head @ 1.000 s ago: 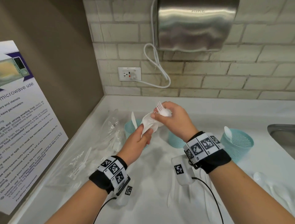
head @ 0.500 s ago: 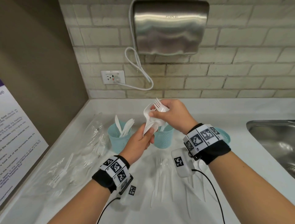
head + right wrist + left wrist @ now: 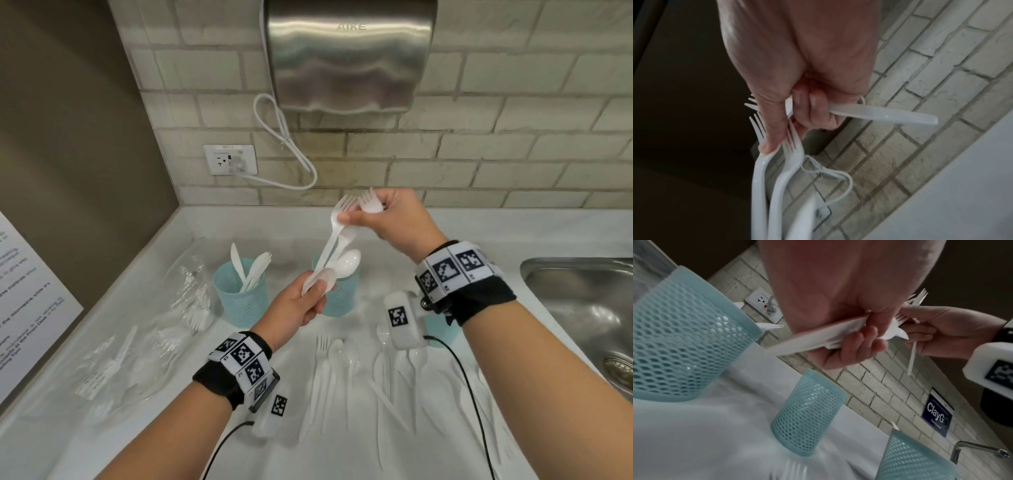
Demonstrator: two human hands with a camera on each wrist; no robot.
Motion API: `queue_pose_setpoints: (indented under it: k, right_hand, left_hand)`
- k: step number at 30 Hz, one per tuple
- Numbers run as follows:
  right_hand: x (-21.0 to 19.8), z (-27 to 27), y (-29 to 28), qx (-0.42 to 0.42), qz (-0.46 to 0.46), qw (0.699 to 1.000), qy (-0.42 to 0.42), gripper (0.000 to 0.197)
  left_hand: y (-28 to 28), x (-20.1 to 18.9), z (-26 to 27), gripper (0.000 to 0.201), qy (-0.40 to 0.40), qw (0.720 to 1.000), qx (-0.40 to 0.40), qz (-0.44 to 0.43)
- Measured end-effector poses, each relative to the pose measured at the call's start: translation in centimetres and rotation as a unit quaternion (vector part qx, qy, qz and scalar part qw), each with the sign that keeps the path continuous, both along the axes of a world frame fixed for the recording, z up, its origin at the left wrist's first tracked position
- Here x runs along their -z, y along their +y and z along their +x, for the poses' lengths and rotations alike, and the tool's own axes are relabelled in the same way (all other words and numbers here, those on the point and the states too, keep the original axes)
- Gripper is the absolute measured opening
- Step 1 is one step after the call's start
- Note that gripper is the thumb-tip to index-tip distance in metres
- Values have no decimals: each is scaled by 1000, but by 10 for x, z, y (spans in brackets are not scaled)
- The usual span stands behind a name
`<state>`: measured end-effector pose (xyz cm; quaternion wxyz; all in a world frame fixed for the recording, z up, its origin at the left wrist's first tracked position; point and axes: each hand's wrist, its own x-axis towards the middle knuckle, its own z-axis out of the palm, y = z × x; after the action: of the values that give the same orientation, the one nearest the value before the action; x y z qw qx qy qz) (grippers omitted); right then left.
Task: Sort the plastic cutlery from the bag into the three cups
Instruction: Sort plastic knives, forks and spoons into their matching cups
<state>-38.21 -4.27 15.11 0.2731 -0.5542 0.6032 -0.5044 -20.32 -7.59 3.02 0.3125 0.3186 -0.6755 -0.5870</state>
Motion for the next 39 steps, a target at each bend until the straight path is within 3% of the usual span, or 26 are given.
queue_pose_setpoints:
  k: [5, 11, 17, 22, 25, 28, 31, 36, 39]
  right_hand:
    - [-19, -23, -11, 88, -65, 993, 44, 18]
    - [32, -23, -42, 145, -46, 973, 176, 27]
    - [76, -11, -52, 112, -1, 983, 145, 11]
    - [74, -10, -53, 62, 51, 987, 138, 44]
    - [64, -4, -54, 103, -32, 991, 80, 27]
    - [58, 3, -52, 156, -83, 977, 122, 33]
    - [64, 6, -49, 119, -151, 981, 19, 23]
    - [97, -1, -50, 94, -16, 993, 68, 20]
    - [99, -2, -39, 107, 79, 973, 188, 46]
  left_hand:
    - [-10, 14, 1, 25, -66, 992, -99, -46]
    - [-17, 20, 4, 11, -45, 984, -168, -46]
    - [-19, 21, 5, 7, -20, 985, -171, -27]
    - [-19, 21, 4, 17, -17, 987, -160, -11]
    - [-18, 22, 2, 19, -21, 988, -150, -19]
    - [-18, 23, -1, 22, -30, 988, -148, -37]
    - [-15, 21, -5, 24, -46, 987, -142, -55]
    - [-9, 17, -10, 21, -52, 989, -123, -67]
    - [-5, 14, -15, 19, -50, 991, -105, -73]
